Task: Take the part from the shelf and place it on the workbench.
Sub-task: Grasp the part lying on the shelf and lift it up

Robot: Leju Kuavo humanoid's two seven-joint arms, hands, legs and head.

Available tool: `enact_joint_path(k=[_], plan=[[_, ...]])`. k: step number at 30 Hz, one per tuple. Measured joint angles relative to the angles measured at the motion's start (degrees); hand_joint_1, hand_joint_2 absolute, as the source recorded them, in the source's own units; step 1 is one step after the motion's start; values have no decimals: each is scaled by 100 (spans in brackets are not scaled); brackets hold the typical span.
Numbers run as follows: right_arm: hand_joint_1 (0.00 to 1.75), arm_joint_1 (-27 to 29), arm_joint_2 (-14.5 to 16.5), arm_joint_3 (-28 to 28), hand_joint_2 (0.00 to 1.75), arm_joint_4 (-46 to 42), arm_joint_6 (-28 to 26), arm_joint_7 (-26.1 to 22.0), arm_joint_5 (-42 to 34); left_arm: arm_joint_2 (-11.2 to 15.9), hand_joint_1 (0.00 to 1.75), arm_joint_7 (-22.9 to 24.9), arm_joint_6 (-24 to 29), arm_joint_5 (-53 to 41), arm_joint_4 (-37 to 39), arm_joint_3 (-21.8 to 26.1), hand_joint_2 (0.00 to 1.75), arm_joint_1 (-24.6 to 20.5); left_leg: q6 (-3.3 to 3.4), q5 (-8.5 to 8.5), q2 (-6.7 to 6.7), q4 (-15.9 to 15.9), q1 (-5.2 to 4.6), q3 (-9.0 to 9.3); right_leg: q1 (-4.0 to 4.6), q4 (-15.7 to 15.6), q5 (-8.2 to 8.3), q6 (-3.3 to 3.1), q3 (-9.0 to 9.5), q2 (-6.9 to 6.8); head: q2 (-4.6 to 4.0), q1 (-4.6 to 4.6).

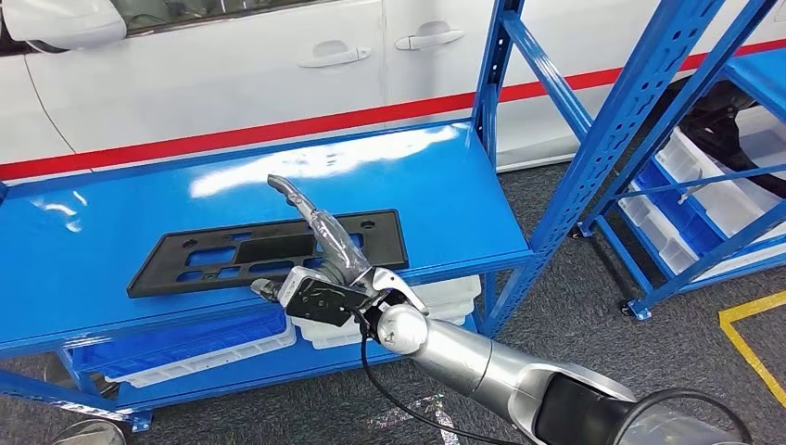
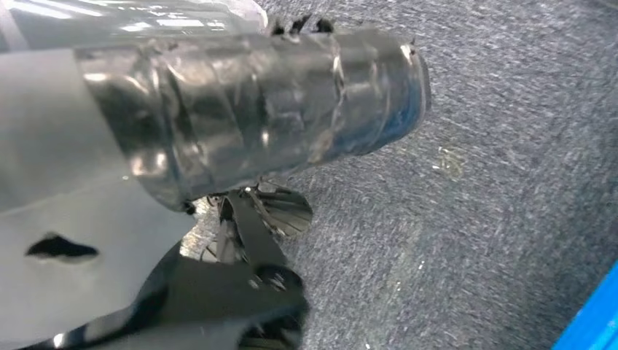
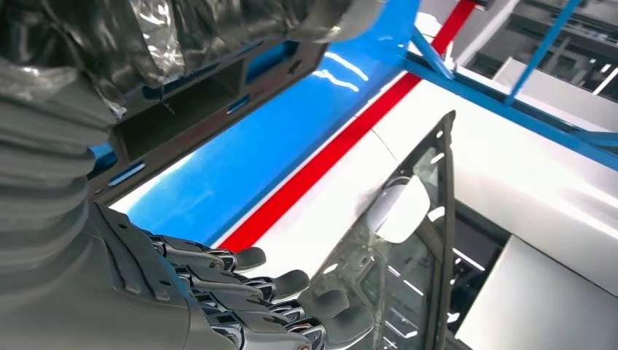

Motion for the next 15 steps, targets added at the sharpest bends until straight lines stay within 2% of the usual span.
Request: enact_joint_path(k=[1,2,4,5,6,8,11,13,15], plan=[[0,-1,3,9,175,24,5,24,25,0,0,1,-3,-5,0,-8,0,10,18,43,0,91,-5,-71,24,1,-10,-15,14,2,0,0],[0,-13,12,19,175,49,18,94,92,-1,0,7,-17,-22,0,-14,0,16,49,192,0,-40,-17,-35,46,2,-20,-27,31,7,0,0],[0,-148,105,97,175,233,12,436,597,-6,0,57,-78,-113,0,-36,0,-11,157,605,1,-749,-62,263,79,-6,-35,-44,64,27,0,2],[0,-293,207,176,175,451,-37,669,1050,-17,0,106,-107,-173,0,-59,0,-54,211,743,2,-1094,-90,410,93,-12,-37,-41,68,44,0,3],[0,-473,360,286,175,784,-135,881,1604,-35,0,169,-122,-231,-1,-99,0,-117,253,798,4,-1331,-116,515,94,-20,-30,-27,61,55,0,3],[0,-793,726,515,175,1588,-381,1111,2567,-80,0,283,-115,-300,-2,-198,0,-259,287,795,-8,-1499,-150,582,81,-57,-7,27,48,52,0,3],[0,-1027,1124,729,175,2470,-584,1169,3127,-153,0,354,-109,-323,-8,-318,0,-350,301,871,-29,-1697,-96,697,85,-5,-82,115,36,5,-1,9],[0,-1158,1263,816,175,2823,-613,1246,3249,-182,0,372,-114,-328,-9,-357,0,-353,305,895,-25,-1760,-74,743,77,323,-268,151,-119,-4,-1,12],[0,-1276,1364,911,175,3148,-604,1368,3366,-201,0,395,-117,-341,-9,-404,0,-358,314,887,-18,-1754,-72,744,61,966,-515,181,-455,-3,0,10]])
